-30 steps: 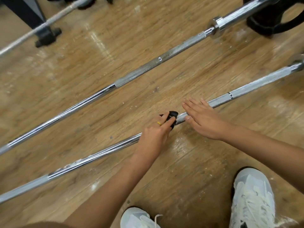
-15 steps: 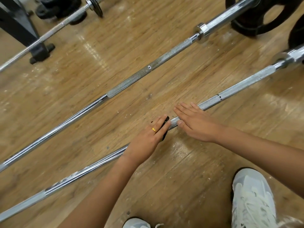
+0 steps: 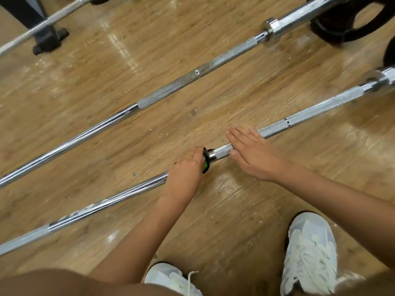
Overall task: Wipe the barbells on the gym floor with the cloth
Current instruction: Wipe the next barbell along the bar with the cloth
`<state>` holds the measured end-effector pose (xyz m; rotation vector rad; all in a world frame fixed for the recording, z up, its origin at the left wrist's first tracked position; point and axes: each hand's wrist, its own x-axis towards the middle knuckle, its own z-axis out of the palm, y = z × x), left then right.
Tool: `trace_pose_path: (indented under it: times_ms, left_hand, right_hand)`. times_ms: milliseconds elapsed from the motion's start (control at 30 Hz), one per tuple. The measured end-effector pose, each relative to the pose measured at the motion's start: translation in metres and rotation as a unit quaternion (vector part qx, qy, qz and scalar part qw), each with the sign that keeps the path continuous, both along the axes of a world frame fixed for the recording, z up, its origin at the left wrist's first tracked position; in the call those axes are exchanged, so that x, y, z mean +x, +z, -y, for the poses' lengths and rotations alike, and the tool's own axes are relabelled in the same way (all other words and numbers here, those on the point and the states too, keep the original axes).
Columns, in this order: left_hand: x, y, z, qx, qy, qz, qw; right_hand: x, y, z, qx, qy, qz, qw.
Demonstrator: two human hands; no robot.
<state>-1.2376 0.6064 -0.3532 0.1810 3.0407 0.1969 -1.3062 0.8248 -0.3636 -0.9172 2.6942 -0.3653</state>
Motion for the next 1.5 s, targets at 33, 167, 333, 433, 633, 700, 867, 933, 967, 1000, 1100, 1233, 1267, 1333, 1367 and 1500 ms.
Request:
trace_pose_path:
  times_ms: [33,167,333,433,633,700,867,933,967,1000,1100,1233,1267,1333,1367,1500]
  left_hand:
    - [0.005,0.001,0.001,-0.004,0.025,-0.001,1.000]
    - [0.006,-0.003,-0.010,-0.036,-0.033,-0.034,0.998]
    - [0.018,-0.008,-0.016,-0.004,-0.040,-0.038,0.998]
    - [0.031,-0.007,-0.013,0.032,-0.022,-0.056,0.998]
    - [0.040,-0.001,-0.021,0.011,-0.060,-0.087,0.994]
    - [0.044,0.001,-0.019,-0.004,-0.074,-0.091,0.993]
    - [0.065,-0.001,0.011,-0.003,-0.048,-0.053,0.997]
    - [0.068,-0.001,0.013,-0.007,-0.048,-0.050,0.998]
    - [0.067,-0.001,0.009,-0.011,-0.054,-0.057,0.997]
    - [0.066,-0.001,0.004,-0.009,-0.066,-0.066,0.996]
    - [0.064,-0.004,-0.016,0.000,-0.101,-0.064,0.993]
    - [0.066,-0.001,-0.016,0.011,-0.076,-0.055,0.996]
    - [0.068,-0.001,-0.010,0.019,-0.067,-0.055,0.996]
    - [0.074,-0.002,0.003,0.035,-0.055,-0.054,0.996]
    - [0.078,-0.003,0.008,0.039,-0.052,-0.053,0.996]
    - [0.076,-0.002,0.007,0.036,-0.048,-0.059,0.996]
  right_hand:
    - [0.002,0.001,-0.001,0.001,0.001,-0.002,1.000]
    - [0.013,0.003,-0.001,-0.001,-0.005,-0.007,1.000]
    - [0.020,0.003,-0.009,-0.003,0.001,-0.003,1.000]
    - [0.025,0.004,-0.012,-0.003,0.006,0.003,1.000]
    - [0.041,0.002,-0.011,0.002,-0.013,-0.012,1.000]
    - [0.043,0.001,-0.014,0.009,-0.010,-0.012,1.000]
    - [0.050,-0.002,-0.020,0.002,0.000,-0.020,1.000]
    - [0.055,-0.004,-0.020,0.003,-0.001,-0.026,1.000]
    - [0.057,-0.005,-0.020,0.004,-0.002,-0.029,1.000]
    - [0.058,-0.005,-0.019,0.005,-0.005,-0.032,0.999]
    - [0.060,-0.005,-0.019,0.010,-0.009,-0.035,0.999]
    - [0.058,-0.002,-0.024,0.001,0.005,-0.023,1.000]
    - [0.057,-0.001,-0.025,-0.003,0.006,-0.018,1.000]
    - [0.057,-0.001,-0.025,-0.005,0.006,-0.018,1.000]
    - [0.058,-0.001,-0.025,-0.005,0.004,-0.019,1.000]
    - [0.061,-0.003,-0.020,-0.004,-0.009,-0.020,1.000]
